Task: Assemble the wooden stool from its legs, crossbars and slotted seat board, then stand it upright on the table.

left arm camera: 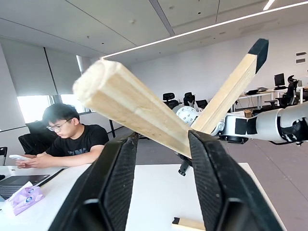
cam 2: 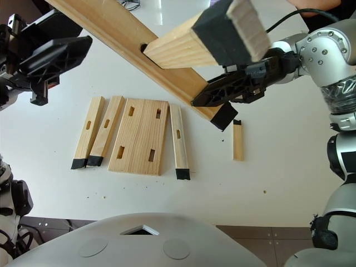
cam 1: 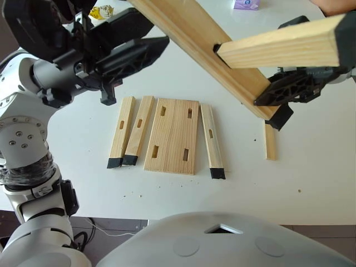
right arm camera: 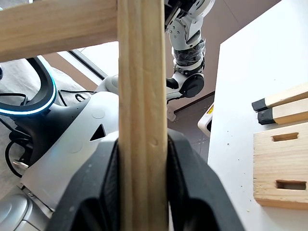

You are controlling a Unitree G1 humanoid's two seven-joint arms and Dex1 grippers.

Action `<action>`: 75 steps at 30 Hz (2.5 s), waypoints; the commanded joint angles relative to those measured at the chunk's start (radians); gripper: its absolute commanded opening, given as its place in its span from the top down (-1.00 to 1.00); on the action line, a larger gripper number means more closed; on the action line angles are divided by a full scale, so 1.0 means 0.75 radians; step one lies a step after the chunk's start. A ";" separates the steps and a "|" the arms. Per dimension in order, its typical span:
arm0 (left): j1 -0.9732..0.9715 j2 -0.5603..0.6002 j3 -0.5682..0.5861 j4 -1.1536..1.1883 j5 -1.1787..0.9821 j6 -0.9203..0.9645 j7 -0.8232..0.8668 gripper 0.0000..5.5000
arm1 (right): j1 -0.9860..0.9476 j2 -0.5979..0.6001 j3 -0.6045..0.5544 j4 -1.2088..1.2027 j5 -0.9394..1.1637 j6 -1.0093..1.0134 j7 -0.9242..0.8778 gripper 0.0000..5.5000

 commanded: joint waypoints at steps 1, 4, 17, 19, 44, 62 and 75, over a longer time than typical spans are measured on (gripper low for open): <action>-0.023 -0.007 0.004 0.013 -0.059 0.025 0.071 0.54 | 0.055 0.064 -0.131 -0.006 -0.038 0.065 -0.011 0.61; 0.010 0.016 -0.008 0.022 -0.074 0.063 0.106 0.54 | 0.065 0.109 -0.234 0.023 -0.061 0.093 -0.049 0.61; -0.055 -0.054 0.010 0.140 -0.381 0.137 0.341 0.05 | 0.116 0.263 -0.515 -0.047 0.045 0.433 -0.199 0.61; -0.073 -0.055 0.010 0.155 -0.433 0.149 0.374 -0.06 | 0.113 0.297 -0.552 -0.025 0.071 0.480 -0.242 0.61; -0.091 -0.323 -0.134 0.040 -0.806 0.008 0.714 -0.09 | 0.339 0.454 -0.510 0.065 0.923 0.324 -0.915 0.61; -0.236 -0.338 -0.172 0.157 -0.840 0.086 0.634 -0.09 | 0.271 0.485 -0.371 0.039 0.923 0.375 -0.791 0.61; -0.261 -0.301 -0.111 0.161 -0.910 0.121 0.540 -0.09 | 0.048 0.226 0.024 0.106 0.923 0.479 -0.334 0.61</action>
